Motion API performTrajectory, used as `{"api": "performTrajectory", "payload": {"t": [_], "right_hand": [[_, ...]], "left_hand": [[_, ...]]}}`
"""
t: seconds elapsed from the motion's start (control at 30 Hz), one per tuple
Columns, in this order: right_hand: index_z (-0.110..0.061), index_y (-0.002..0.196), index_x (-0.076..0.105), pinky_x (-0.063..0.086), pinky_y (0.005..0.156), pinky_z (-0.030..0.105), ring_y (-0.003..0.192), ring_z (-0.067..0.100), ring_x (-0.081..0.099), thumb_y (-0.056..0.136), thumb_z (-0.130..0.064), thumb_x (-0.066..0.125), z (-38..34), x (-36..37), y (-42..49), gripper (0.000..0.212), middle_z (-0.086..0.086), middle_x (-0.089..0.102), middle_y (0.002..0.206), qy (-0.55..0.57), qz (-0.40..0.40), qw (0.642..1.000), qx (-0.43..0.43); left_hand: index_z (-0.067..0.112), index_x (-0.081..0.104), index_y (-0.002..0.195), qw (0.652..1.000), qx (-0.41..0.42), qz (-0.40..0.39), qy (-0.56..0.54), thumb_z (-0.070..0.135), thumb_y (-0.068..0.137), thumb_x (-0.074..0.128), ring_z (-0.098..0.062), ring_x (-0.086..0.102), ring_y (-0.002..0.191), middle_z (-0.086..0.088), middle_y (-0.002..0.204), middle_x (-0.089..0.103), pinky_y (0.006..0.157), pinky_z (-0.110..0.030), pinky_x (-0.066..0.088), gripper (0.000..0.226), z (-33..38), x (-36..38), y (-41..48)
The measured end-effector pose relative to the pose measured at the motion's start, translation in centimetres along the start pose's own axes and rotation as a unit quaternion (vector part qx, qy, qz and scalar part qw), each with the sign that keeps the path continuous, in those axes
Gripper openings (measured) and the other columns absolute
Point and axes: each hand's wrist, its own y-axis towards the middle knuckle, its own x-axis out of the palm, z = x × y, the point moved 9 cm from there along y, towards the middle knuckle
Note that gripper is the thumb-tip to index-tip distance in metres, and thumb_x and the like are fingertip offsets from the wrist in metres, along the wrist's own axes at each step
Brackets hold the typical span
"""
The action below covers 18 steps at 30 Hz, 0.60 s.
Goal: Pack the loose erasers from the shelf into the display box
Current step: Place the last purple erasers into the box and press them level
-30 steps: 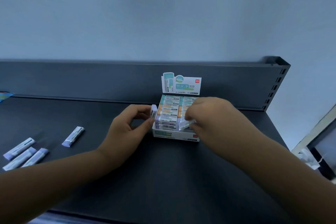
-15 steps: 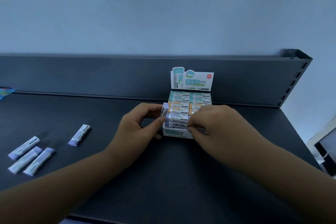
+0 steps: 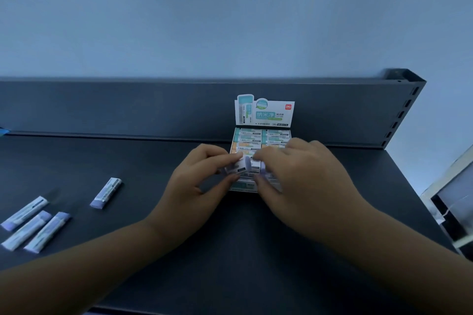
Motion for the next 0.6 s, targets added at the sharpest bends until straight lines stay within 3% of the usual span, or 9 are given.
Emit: {"api": "performTrajectory", "payload": {"t": [0.07, 0.13, 0.23, 0.4, 0.5, 0.6], "right_hand": [[-0.022, 0.121, 0.066, 0.052, 0.075, 0.038, 0.090, 0.021, 0.064, 0.091, -0.041, 0.056, 0.2, -0.4, 0.0, 0.036, -0.006, 0.074, 0.101, 0.079, 0.013, 0.997, -0.001], [-0.024, 0.126, 0.066, 0.056, 0.081, 0.039, 0.097, 0.019, 0.066, 0.090, -0.042, 0.060, -0.1, -0.3, 0.1, 0.040, -0.006, 0.074, 0.108, 0.135, 0.010, 0.991, -0.022], [-0.024, 0.114, 0.073, 0.056, 0.079, 0.041, 0.093, 0.017, 0.068, 0.088, -0.032, 0.067, -0.3, -0.5, 0.2, 0.028, -0.006, 0.075, 0.102, 0.173, 0.025, 0.984, -0.036], [-0.022, 0.099, 0.078, 0.050, 0.072, 0.021, 0.074, 0.005, 0.061, 0.082, -0.027, 0.077, 2.4, -2.4, 0.7, 0.018, -0.015, 0.071, 0.082, 0.166, 0.058, 0.984, 0.022], [-0.026, 0.094, 0.080, 0.053, 0.076, 0.024, 0.073, 0.003, 0.065, 0.078, -0.022, 0.081, 4.8, -2.4, 0.8, 0.016, -0.016, 0.071, 0.077, 0.164, -0.005, 0.981, 0.100], [-0.031, 0.089, 0.080, 0.052, 0.074, 0.018, 0.075, 0.000, 0.066, 0.075, -0.026, 0.085, 5.9, -1.6, 0.5, 0.016, -0.016, 0.072, 0.076, 0.193, -0.069, 0.963, 0.174]], "left_hand": [[0.006, 0.067, 0.126, 1.000, 0.013, -0.005, 0.009, 0.011, 0.091, 0.070, -0.022, 0.062, 0.107, -0.004, 0.113, 0.062, 0.090, -0.038, 0.053, 0.035, 0.3, 0.2, -0.1], [0.004, 0.067, 0.125, 1.000, 0.024, -0.013, 0.010, 0.011, 0.091, 0.072, -0.021, 0.063, 0.108, -0.002, 0.115, 0.063, 0.090, -0.037, 0.052, 0.035, 0.7, 0.4, -0.2], [0.005, 0.067, 0.119, 0.999, 0.039, -0.018, 0.013, 0.010, 0.090, 0.075, -0.020, 0.063, 0.107, -0.001, 0.114, 0.065, 0.089, -0.033, 0.052, 0.031, 1.2, 0.5, -0.1], [0.010, 0.065, 0.122, 0.999, 0.020, -0.034, 0.037, 0.021, 0.090, 0.072, -0.020, 0.059, 0.110, 0.005, 0.117, 0.064, 0.092, -0.033, 0.050, 0.035, 1.5, 0.5, -0.3], [0.013, 0.072, 0.112, 0.994, 0.041, -0.076, 0.067, 0.026, 0.092, 0.067, -0.021, 0.055, 0.111, 0.006, 0.110, 0.066, 0.094, -0.034, 0.047, 0.025, 2.0, 1.4, -0.3], [0.016, 0.073, 0.111, 0.991, 0.038, -0.101, 0.083, 0.030, 0.092, 0.066, -0.021, 0.053, 0.112, 0.009, 0.109, 0.065, 0.093, -0.035, 0.047, 0.025, 1.8, 1.9, -0.4]]}}
